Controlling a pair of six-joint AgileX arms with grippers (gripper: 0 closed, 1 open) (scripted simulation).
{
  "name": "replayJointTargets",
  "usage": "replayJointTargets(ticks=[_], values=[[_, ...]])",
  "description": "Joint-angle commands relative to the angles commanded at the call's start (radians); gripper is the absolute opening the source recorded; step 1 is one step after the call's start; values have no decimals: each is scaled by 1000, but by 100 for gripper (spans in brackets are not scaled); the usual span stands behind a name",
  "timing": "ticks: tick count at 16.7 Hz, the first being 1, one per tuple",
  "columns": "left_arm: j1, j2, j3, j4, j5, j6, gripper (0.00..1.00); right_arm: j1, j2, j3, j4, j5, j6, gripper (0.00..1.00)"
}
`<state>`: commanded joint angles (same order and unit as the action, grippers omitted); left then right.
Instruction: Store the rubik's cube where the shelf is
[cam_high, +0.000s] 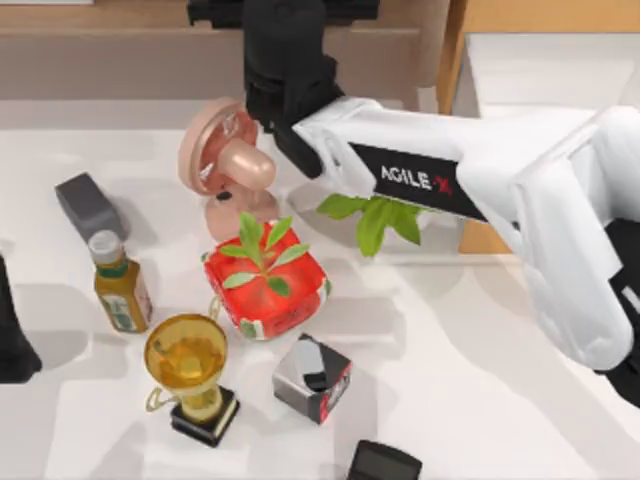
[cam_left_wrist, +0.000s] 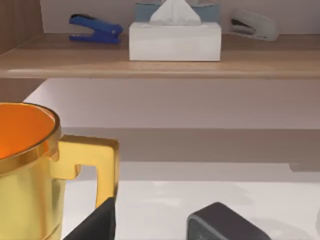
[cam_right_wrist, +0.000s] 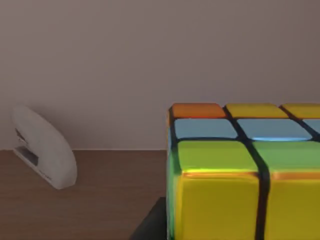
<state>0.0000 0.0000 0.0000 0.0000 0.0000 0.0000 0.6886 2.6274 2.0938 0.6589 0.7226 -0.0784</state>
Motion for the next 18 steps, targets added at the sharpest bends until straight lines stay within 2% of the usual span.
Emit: replayJointTargets(ticks=[10, 18], values=[[0, 0, 0, 0, 0, 0, 100, 0, 0, 0, 0, 0, 0, 98], [0, 0, 0, 0, 0, 0, 100, 0, 0, 0, 0, 0, 0, 100]])
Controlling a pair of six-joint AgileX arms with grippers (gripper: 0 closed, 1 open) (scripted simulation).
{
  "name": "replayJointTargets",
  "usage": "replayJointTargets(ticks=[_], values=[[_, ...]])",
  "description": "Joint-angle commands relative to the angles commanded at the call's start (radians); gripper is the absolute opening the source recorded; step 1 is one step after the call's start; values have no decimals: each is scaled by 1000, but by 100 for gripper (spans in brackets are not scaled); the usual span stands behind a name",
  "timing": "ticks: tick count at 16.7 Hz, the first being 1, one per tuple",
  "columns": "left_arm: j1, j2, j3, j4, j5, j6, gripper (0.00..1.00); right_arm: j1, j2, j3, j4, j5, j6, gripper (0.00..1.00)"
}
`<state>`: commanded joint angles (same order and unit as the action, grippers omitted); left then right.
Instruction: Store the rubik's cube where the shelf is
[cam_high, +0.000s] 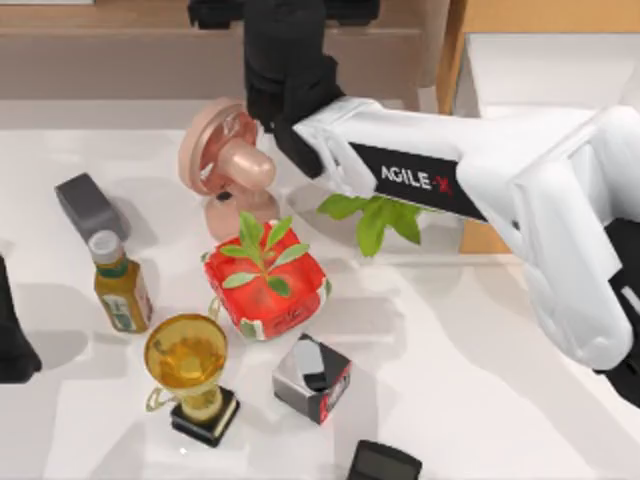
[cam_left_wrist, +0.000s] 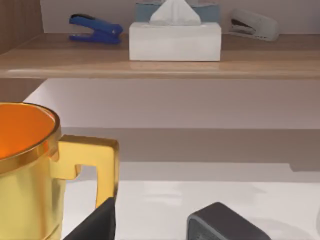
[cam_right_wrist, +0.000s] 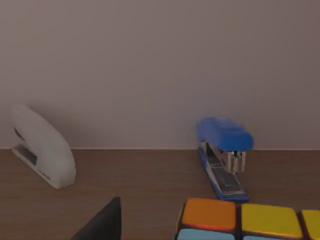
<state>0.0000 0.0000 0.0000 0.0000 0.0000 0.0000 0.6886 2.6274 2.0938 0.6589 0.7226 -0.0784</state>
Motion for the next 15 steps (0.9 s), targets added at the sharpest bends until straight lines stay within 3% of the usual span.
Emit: replayJointTargets(ticks=[4, 7, 11, 15], values=[[0, 0, 0, 0, 0, 0, 100, 12, -17, -31, 28, -5, -26, 100], [0, 0, 0, 0, 0, 0, 100, 41, -83, -154, 141, -25, -132, 100], [0, 0, 0, 0, 0, 0, 100, 86, -220, -458, 420, -73, -371, 100], [0, 0, 0, 0, 0, 0, 100, 107, -373, -909, 776, -139, -664, 100]])
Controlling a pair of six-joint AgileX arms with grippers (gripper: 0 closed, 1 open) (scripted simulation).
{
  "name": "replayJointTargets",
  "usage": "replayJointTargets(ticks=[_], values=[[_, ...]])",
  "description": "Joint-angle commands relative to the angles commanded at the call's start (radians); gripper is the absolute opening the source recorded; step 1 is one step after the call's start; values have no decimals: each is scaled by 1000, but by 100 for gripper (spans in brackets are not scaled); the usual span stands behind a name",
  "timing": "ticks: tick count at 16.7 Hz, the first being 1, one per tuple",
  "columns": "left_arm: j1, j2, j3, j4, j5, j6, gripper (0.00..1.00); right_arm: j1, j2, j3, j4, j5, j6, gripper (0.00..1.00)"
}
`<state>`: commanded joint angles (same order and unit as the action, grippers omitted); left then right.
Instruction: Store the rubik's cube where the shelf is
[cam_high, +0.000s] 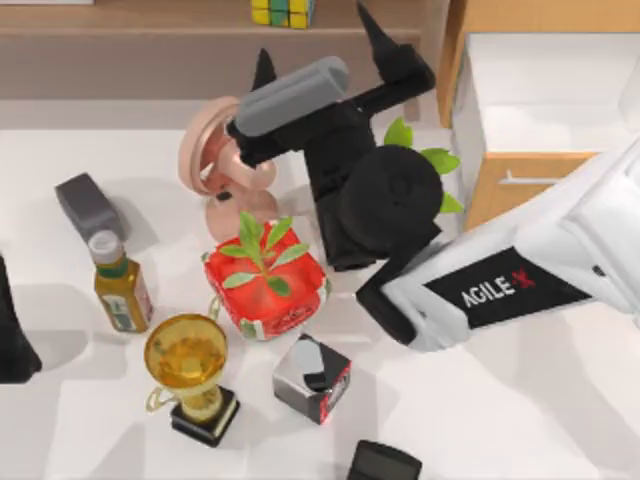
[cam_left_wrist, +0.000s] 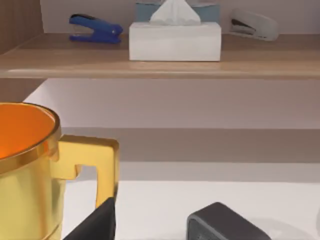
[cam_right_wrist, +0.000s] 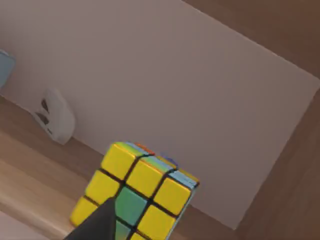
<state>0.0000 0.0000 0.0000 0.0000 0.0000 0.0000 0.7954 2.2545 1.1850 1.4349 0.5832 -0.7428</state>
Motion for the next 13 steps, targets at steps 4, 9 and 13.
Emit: replayJointTargets(ticks=[4, 9, 13], values=[[0, 0, 0, 0, 0, 0, 100, -27, -136, -448, 264, -73, -285, 100], [0, 0, 0, 0, 0, 0, 100, -161, -242, -806, 386, -150, -576, 100], [0, 0, 0, 0, 0, 0, 100, -323, -271, -933, 366, -187, -733, 100]])
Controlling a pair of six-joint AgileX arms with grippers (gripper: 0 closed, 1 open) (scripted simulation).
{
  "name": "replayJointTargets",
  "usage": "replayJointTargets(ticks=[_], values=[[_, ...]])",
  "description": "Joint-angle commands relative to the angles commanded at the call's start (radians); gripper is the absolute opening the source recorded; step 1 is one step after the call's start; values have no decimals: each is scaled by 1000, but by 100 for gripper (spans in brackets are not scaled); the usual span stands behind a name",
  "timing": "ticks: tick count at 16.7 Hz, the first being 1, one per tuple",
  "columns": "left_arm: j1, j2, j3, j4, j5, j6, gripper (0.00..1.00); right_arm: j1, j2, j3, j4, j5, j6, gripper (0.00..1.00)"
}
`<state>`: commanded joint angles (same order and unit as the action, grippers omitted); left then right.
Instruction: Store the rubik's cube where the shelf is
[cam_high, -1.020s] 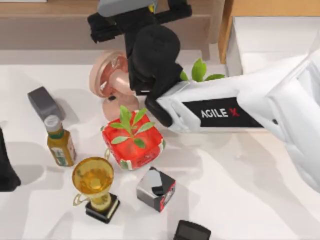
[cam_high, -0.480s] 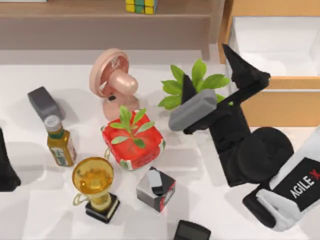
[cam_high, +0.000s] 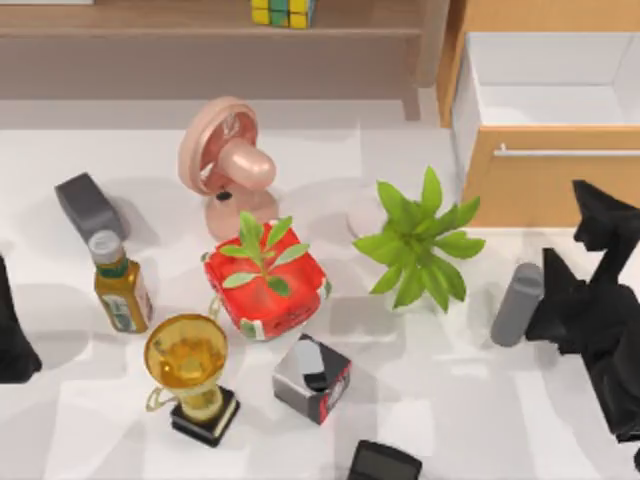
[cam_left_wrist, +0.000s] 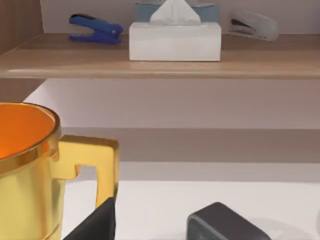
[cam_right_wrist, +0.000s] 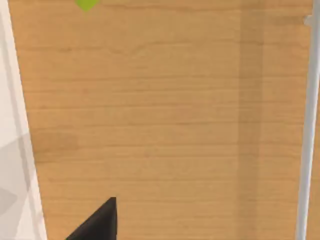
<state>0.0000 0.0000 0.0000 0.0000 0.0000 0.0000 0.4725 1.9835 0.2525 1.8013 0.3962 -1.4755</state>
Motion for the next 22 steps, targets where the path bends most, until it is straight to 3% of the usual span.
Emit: replayJointTargets(ticks=[5, 22], values=[[0, 0, 0, 0, 0, 0, 100, -125, -6, -38, -43, -17, -79, 100], [0, 0, 0, 0, 0, 0, 100, -164, 10, 57, -121, -56, -80, 100]])
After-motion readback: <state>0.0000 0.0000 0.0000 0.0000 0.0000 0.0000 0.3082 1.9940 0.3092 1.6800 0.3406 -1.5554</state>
